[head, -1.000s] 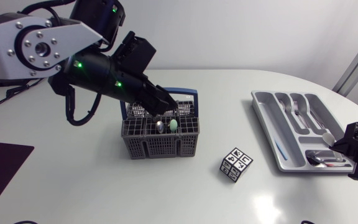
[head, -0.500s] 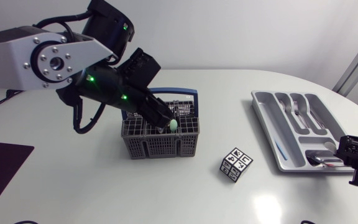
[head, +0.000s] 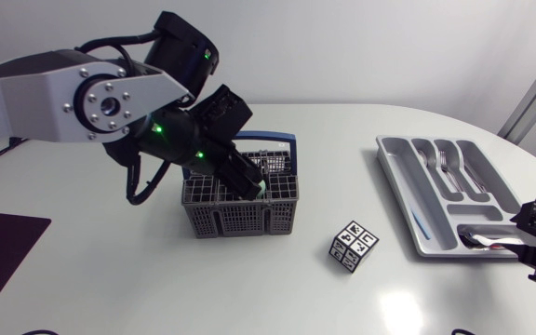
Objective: Transfer all utensils from the basket to the drawer tray.
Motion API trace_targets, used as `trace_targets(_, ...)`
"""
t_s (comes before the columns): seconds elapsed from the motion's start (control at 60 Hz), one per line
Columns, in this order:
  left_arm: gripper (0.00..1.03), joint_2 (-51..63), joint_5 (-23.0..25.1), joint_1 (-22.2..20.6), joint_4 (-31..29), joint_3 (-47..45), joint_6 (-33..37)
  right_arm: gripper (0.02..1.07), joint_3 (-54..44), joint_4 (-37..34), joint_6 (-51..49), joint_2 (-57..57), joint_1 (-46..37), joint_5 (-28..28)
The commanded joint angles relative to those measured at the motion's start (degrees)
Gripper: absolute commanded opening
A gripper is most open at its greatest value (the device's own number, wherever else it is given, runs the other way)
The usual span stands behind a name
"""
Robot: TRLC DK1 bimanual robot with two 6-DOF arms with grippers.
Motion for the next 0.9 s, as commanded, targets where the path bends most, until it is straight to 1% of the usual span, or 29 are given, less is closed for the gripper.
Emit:
trace_targets(0.0, 0.51, 2.45, -0.96, -0.93, 0.38, -0.78, 0.43, 0.94, 3.00, -5.00, 4.01, -1.71, 0.37, -1.87)
trace_targets(0.05, 0.51, 3.15, -2.19, -1.37, 0.91, -0.43, 0.26, 0.96, 3.97, -8.26, 5.94, -2.58, 0.99, -3.02)
trace_targets(0.15, 0.51, 4.82, -3.68, -1.98, 1.17, 0.63, -0.71, 0.97, 4.05, -12.21, 9.72, -5.40, 2.66, -4.60)
trace_targets(0.283, 0.51, 6.40, -4.91, -2.07, 1.35, 1.68, -0.97, 0.97, 2.21, -14.67, 12.89, -10.14, 5.21, -6.09)
trace_targets(0.4, 0.50, 8.07, -5.35, -1.72, 1.35, 3.00, -1.94, 0.97, 0.10, -17.13, 15.79, -14.98, 9.16, -6.53)
trace_targets(0.517, 0.48, 9.04, -5.97, -1.98, 1.35, 3.88, -2.20, 0.97, -2.36, -17.57, 19.04, -19.81, 13.47, -6.53)
trace_targets(0.633, 0.48, 10.00, -6.49, -1.98, 1.43, 4.67, -2.73, 0.97, -3.59, -17.75, 21.85, -22.98, 17.25, -6.27)
trace_targets(0.7, 0.47, 10.53, -6.76, -1.63, 1.43, 5.20, -3.43, 0.97, -3.51, -18.54, 22.56, -23.68, 18.39, -6.18)
trace_targets(0.733, 0.45, 10.88, -6.76, -1.10, 1.43, 5.82, -4.14, 0.97, -3.51, -18.54, 23.08, -24.03, 19.01, -6.18)
trace_targets(0.883, 0.45, 11.76, -6.76, -0.66, -0.15, 7.13, -5.46, 0.97, -3.51, -18.63, 23.87, -24.12, 20.15, -6.01)
